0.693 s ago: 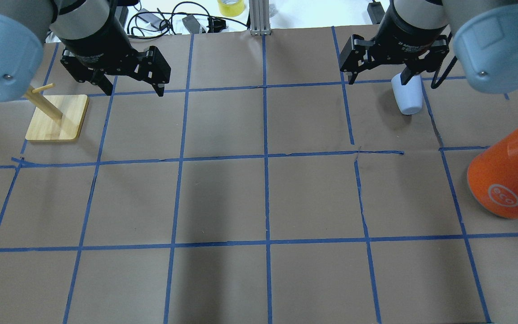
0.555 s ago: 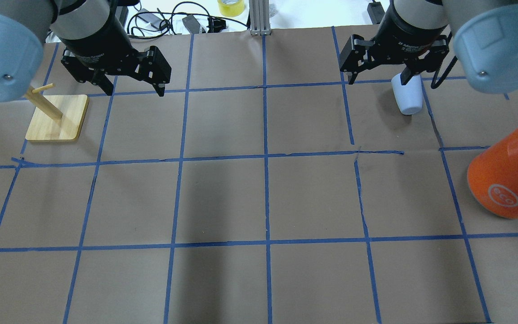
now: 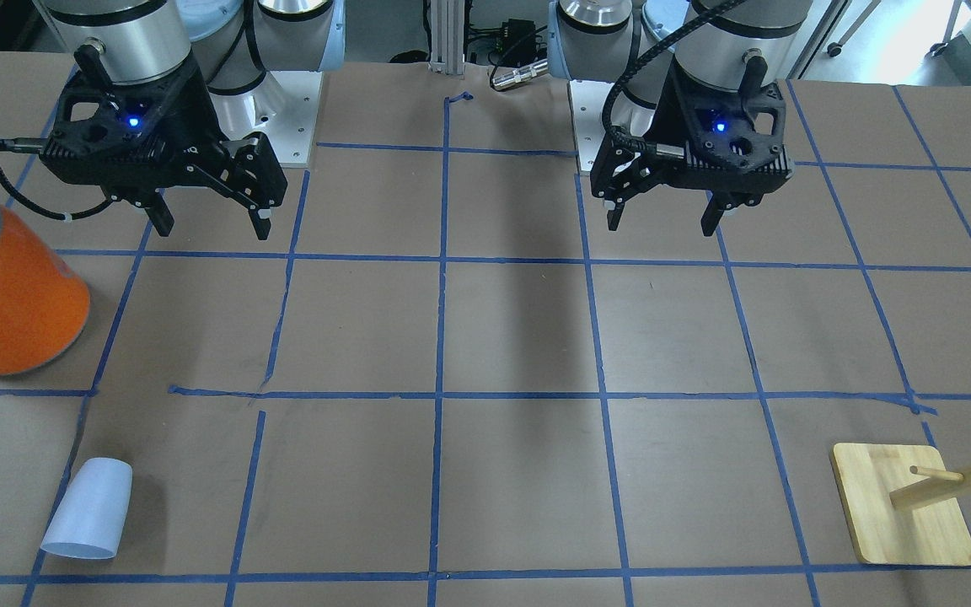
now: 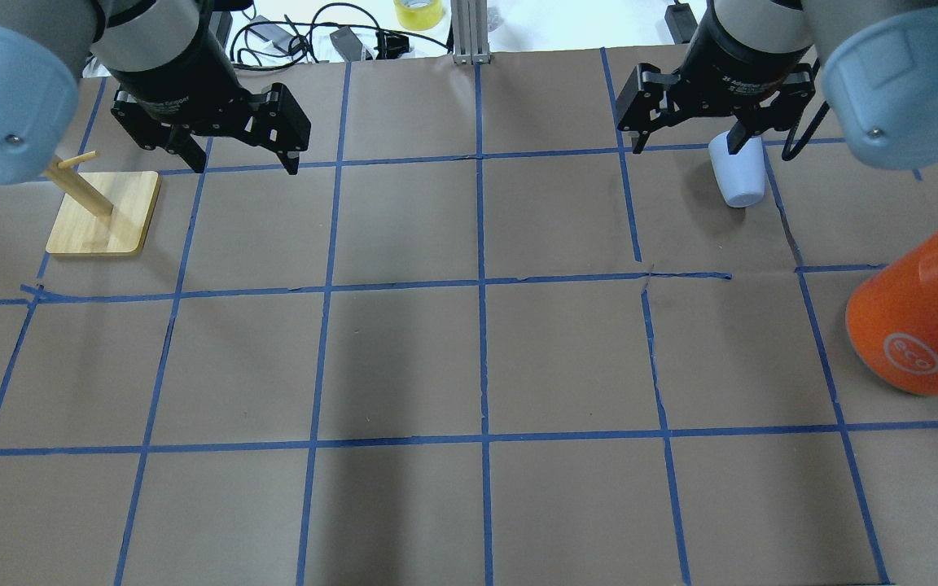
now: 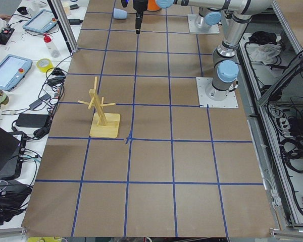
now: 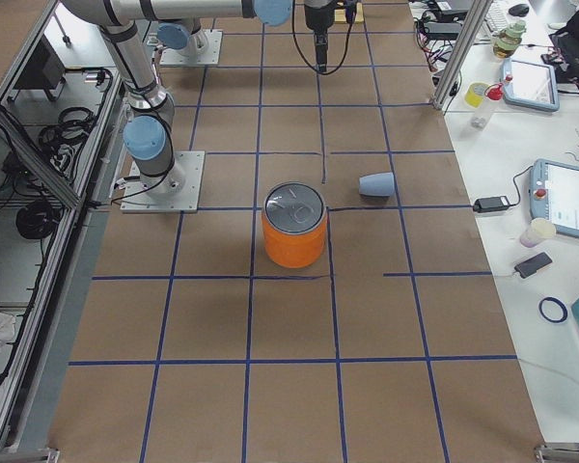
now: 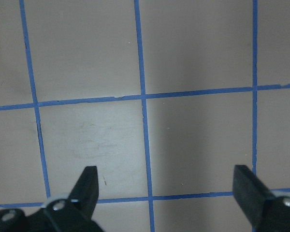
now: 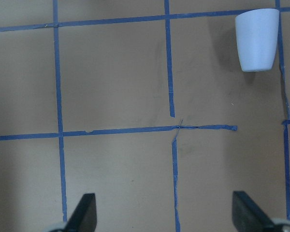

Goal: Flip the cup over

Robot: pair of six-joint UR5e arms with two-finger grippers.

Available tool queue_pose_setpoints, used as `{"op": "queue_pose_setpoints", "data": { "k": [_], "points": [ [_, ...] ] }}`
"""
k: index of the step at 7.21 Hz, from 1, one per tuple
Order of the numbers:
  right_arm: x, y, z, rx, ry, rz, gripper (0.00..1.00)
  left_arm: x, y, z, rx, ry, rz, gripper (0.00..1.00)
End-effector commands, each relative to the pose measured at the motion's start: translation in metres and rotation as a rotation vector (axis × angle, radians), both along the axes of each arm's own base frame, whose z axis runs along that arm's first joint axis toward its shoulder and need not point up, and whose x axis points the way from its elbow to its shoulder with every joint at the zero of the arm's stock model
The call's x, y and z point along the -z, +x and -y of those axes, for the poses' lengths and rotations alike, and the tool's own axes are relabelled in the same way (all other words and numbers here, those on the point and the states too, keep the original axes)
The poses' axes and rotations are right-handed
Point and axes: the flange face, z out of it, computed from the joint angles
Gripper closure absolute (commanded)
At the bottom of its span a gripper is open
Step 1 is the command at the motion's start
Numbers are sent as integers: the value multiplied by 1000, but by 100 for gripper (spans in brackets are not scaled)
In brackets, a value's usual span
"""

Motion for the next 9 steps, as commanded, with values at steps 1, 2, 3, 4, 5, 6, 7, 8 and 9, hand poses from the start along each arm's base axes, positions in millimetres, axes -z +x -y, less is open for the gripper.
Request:
{"op": "queue_pose_setpoints", "data": {
  "k": [1, 2, 3, 4, 5, 6, 7, 8, 9],
  "points": [
    [-1, -1, 0, 4, -1, -5, 0, 0, 0, 0, 0, 0, 0, 0],
    [-1, -1, 0, 3, -2, -5, 0, 0, 0, 0, 0, 0, 2, 0],
    [2, -2, 2, 6, 5, -7, 0, -1, 0, -1, 0, -2, 1, 0],
    [13, -1, 4, 6, 28, -9, 0, 0, 0, 0, 1, 0, 2, 0],
    [30, -5, 9, 14, 102, -16, 0, 0, 0, 0, 0, 0, 0, 0],
    [26, -4, 13, 10, 87, -13, 0, 0, 0, 0, 0, 0, 0, 0],
    [35, -13, 34, 24, 46, -9, 0, 0, 0, 0, 0, 0, 0, 0],
    [48, -46, 63, 55, 41, -37, 0, 0, 0, 0, 0, 0, 2, 0],
    [58, -81, 88, 90, 52, -36, 0, -1, 0, -1, 1, -2, 2, 0]
  ]
}}
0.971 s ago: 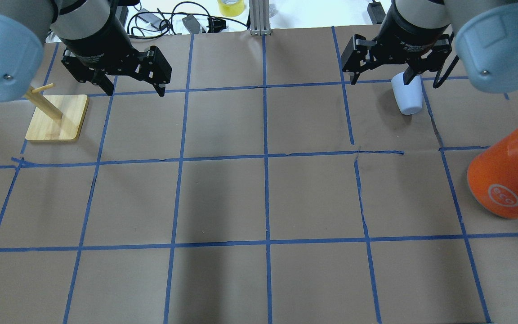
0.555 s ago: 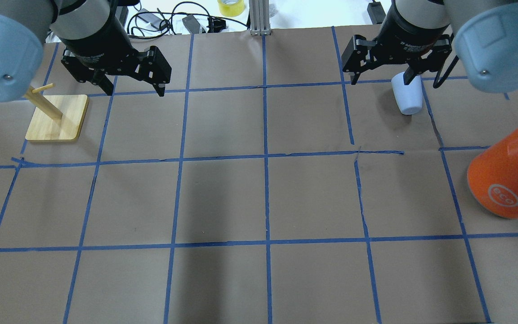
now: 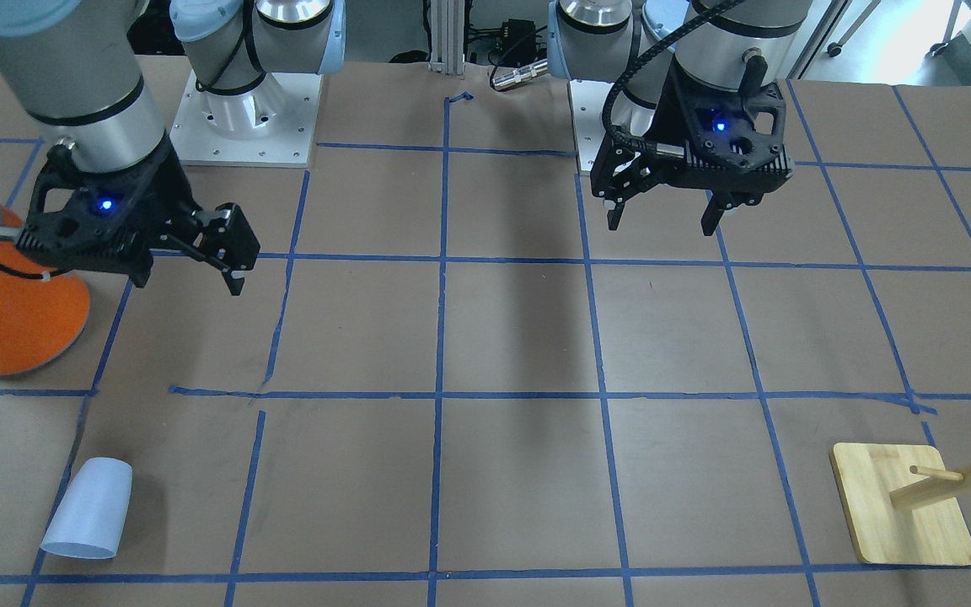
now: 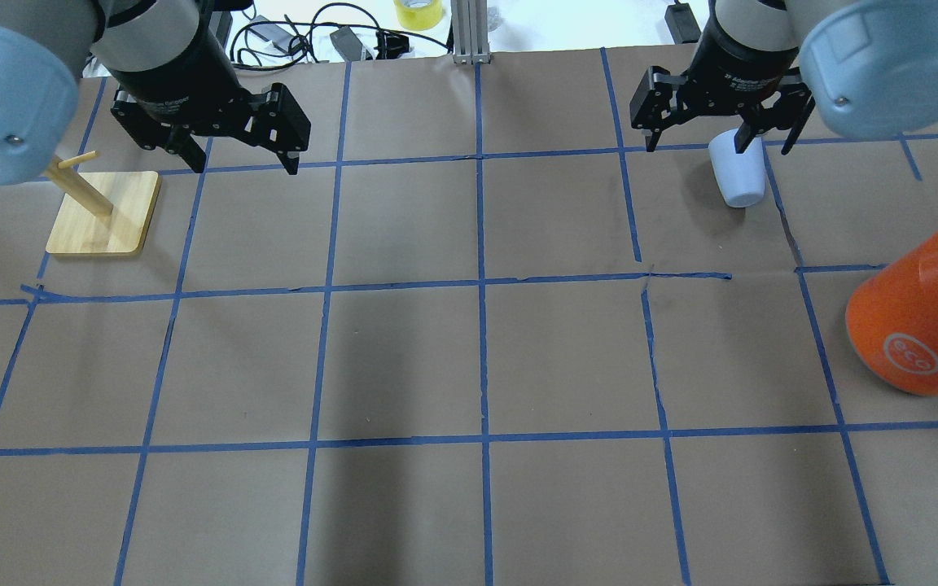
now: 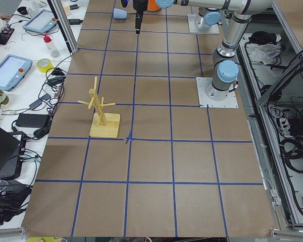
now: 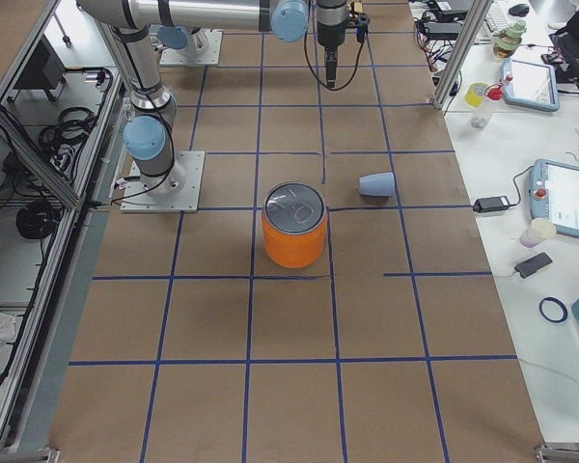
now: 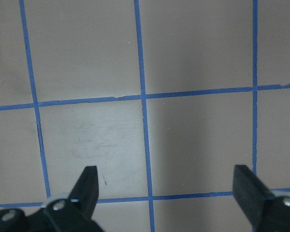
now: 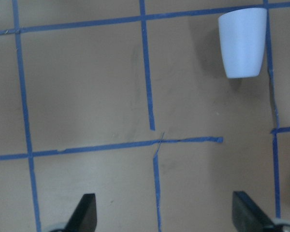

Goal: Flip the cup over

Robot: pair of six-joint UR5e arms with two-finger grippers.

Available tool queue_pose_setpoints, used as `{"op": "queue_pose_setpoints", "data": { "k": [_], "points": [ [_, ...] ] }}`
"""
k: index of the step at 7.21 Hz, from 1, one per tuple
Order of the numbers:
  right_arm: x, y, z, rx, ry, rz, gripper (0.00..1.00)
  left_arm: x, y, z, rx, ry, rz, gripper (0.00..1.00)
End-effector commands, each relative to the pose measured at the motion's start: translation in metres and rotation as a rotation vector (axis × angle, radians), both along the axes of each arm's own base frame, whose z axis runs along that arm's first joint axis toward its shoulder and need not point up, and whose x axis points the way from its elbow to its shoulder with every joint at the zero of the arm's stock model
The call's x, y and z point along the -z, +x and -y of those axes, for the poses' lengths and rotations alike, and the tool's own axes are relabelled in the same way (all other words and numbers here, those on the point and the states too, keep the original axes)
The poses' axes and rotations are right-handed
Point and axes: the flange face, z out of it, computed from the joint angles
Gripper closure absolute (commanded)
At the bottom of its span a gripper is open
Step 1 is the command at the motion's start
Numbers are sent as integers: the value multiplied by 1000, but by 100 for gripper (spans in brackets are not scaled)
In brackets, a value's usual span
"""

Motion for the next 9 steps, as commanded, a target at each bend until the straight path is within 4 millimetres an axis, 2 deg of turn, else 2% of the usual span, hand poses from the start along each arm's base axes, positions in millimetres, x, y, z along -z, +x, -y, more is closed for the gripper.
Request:
{"op": "queue_pose_setpoints", "data": {
  "k": [1, 2, 3, 4, 5, 9],
  "points": [
    [43, -79, 59, 94, 41, -1, 0, 0, 0, 0, 1, 0, 1, 0],
    [80, -115, 78, 143, 84, 7, 0, 0, 0, 0, 0, 0, -1, 0],
    [119, -144, 95, 113, 95, 4, 0, -1, 0, 0, 0, -1, 0, 0],
    [167, -166, 114, 29, 90, -11, 0, 0, 0, 0, 0, 0, 0, 0],
    [202, -180, 131, 26, 59, -8, 0, 0, 1, 0, 0, 0, 1, 0],
    [242, -168, 151, 50, 29, 87, 0, 0, 0, 0, 0, 0, 0, 0]
  ]
}}
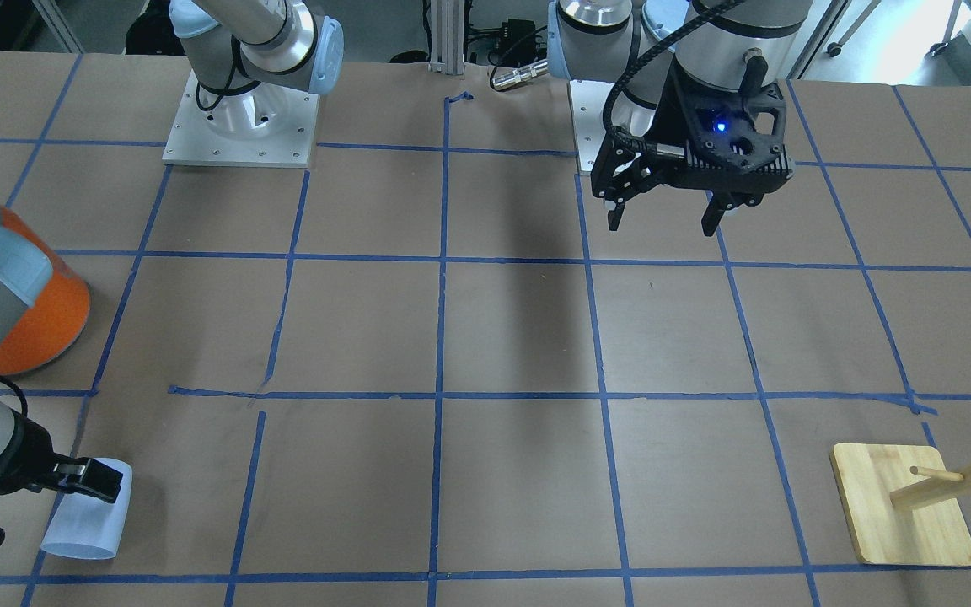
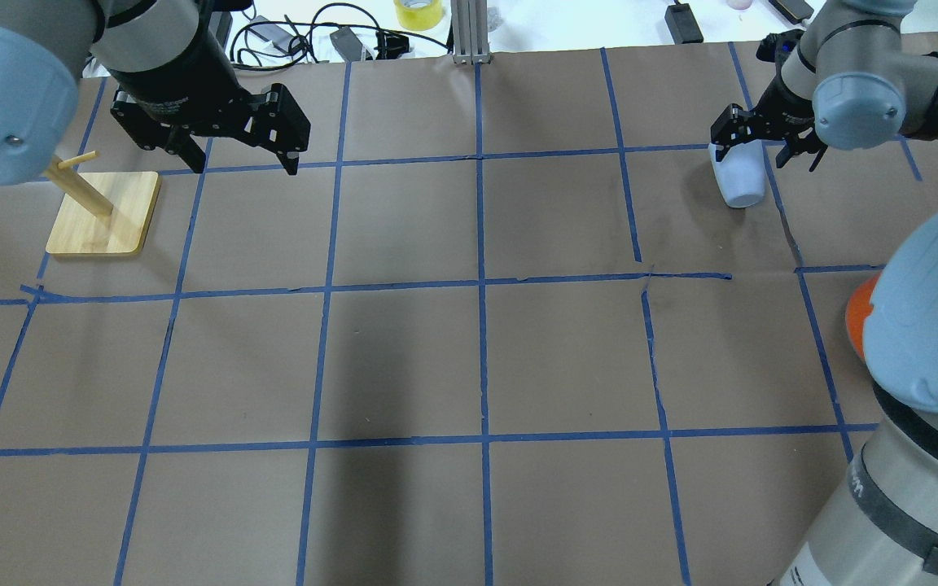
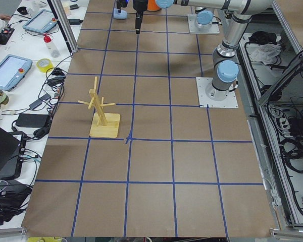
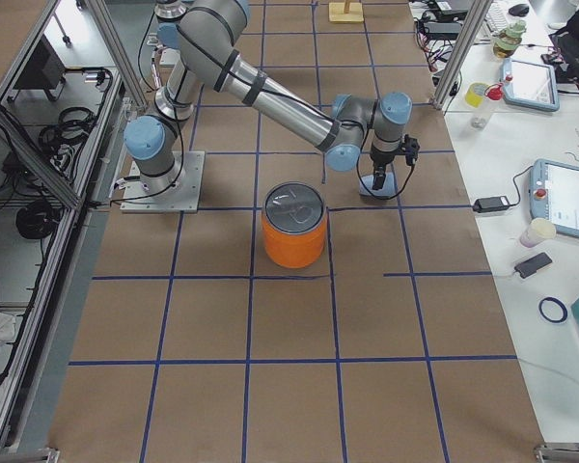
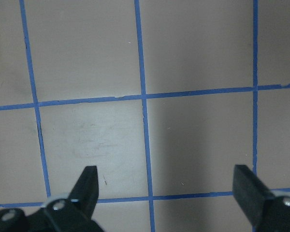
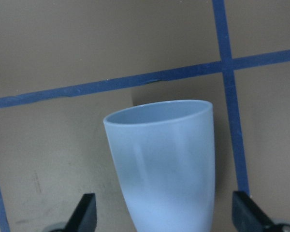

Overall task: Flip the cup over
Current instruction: 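Lower the right gripper onto the upside-down white cup and grasp it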

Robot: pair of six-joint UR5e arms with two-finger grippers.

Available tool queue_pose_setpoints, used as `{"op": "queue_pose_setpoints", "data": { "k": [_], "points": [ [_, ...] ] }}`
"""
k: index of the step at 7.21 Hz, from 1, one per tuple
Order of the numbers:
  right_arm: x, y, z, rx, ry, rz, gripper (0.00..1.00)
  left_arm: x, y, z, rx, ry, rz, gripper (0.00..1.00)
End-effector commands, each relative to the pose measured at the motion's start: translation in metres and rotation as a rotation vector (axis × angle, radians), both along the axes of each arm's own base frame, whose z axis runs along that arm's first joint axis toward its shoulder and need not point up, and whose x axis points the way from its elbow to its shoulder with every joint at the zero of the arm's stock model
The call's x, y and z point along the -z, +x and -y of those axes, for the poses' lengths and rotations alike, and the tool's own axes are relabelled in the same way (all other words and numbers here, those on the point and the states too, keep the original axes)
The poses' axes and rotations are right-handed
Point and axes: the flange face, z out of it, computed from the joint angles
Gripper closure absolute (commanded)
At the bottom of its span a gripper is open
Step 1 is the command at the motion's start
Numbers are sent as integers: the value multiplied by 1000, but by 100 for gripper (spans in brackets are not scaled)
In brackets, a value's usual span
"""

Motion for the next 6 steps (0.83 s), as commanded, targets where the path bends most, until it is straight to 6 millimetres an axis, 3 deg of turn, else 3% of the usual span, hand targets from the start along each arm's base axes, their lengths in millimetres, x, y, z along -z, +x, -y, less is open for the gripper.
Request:
{"op": "queue_pose_setpoints", "data": {
  "k": [1, 3, 4, 5, 6],
  "points": [
    [23, 1, 8, -9, -16, 2, 0, 0, 0, 0, 0, 0, 0, 0],
    [41, -1, 12, -20, -17, -9, 2, 0, 0, 0, 0, 0, 0, 0],
    [42, -1, 12, -25, -16, -9, 12, 0, 0, 0, 0, 0, 0, 0],
    [41, -1, 11, -40, -16, -11, 33, 0, 0, 0, 0, 0, 0, 0],
    [38, 0, 11, -54, -21, -14, 43, 0, 0, 0, 0, 0, 0, 0]
  ]
}}
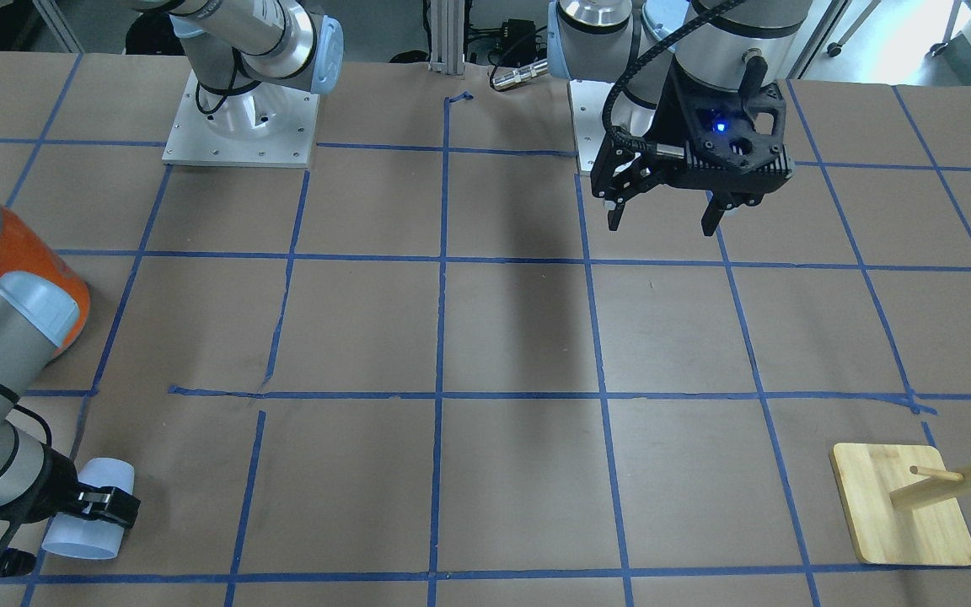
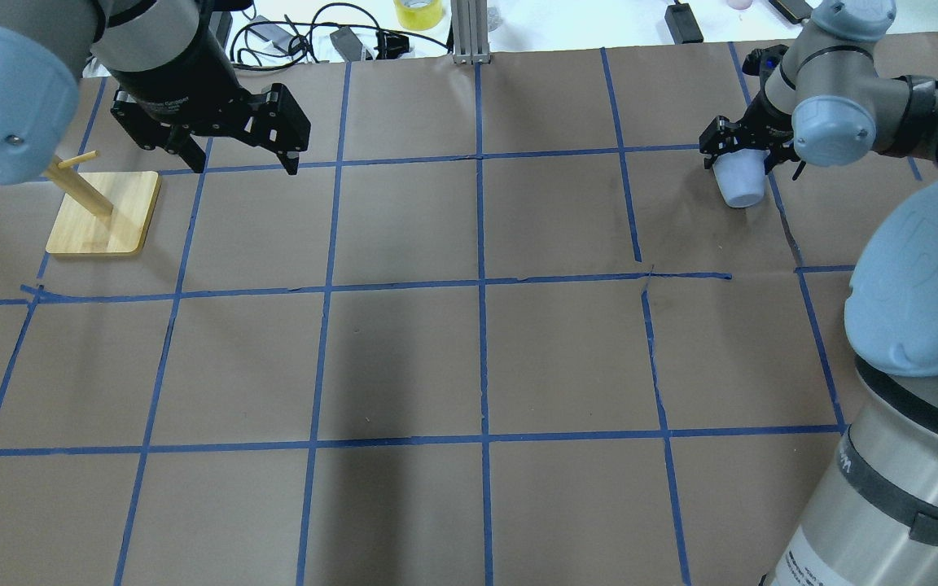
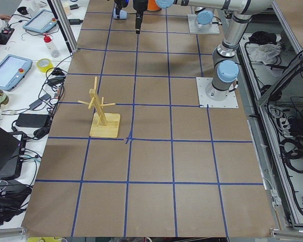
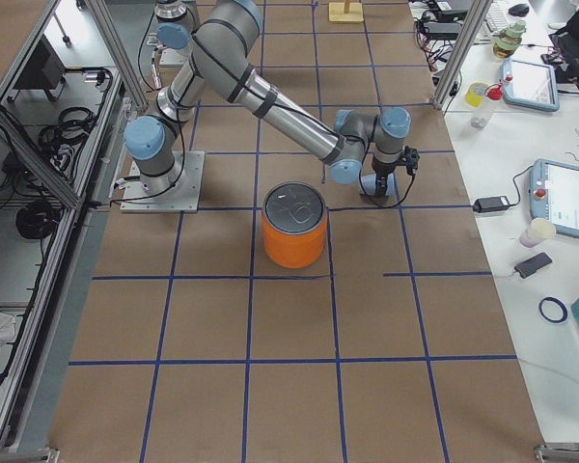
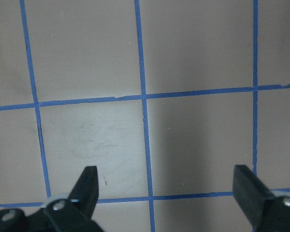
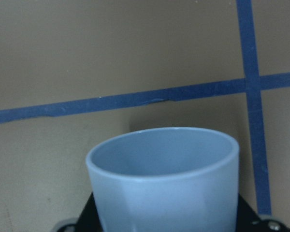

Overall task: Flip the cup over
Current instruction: 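Lower the right gripper onto the upside-down white cup and grasp it, then carry the cup with the right gripper toward the table center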

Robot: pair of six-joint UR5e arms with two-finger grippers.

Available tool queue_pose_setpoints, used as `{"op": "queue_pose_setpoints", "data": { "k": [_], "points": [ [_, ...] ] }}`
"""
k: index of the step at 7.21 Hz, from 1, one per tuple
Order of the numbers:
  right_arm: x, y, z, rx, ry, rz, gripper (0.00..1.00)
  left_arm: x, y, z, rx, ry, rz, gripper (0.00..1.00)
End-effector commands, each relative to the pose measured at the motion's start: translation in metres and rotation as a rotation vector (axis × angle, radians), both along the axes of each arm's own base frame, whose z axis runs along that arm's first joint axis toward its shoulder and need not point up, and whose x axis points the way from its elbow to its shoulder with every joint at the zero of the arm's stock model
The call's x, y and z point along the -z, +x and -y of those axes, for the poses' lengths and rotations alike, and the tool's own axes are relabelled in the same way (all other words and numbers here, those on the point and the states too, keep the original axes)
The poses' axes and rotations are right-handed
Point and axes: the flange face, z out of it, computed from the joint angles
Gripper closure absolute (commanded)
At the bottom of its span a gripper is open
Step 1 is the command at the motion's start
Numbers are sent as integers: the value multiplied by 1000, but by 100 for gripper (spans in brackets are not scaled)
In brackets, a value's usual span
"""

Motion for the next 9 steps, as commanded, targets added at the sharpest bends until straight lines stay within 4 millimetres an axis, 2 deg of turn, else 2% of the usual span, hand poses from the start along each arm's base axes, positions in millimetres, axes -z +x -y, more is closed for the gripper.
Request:
{"op": "queue_pose_setpoints", "data": {
  "k": [1, 2, 3, 4, 5, 6, 7, 9],
  "points": [
    [-11, 4, -1, -53, -16, -7, 44, 0, 0, 0, 0, 0, 0, 0],
    [-32, 37, -4, -192, -44, -11, 44, 0, 0, 0, 2, 0, 0, 0],
    [-57, 89, -10, -311, -73, -35, 44, -1, 0, -1, 2, -1, 0, 0],
    [-69, 153, -19, -495, -96, -38, 44, 0, 0, 0, 2, 0, 0, 0],
    [-70, 217, -31, -667, -105, -49, 45, 0, 0, 0, 2, 0, 0, 0],
    [-69, 268, -45, -837, -122, -65, 45, -1, 0, -1, 2, -1, 0, 0],
    [-67, 306, -59, -941, -111, -67, 49, -1, 0, -1, 2, -1, 0, 0],
    [-58, 370, -86, -1342, -116, -145, 52, -1, 0, -1, 2, -1, 0, 0]
  ]
}}
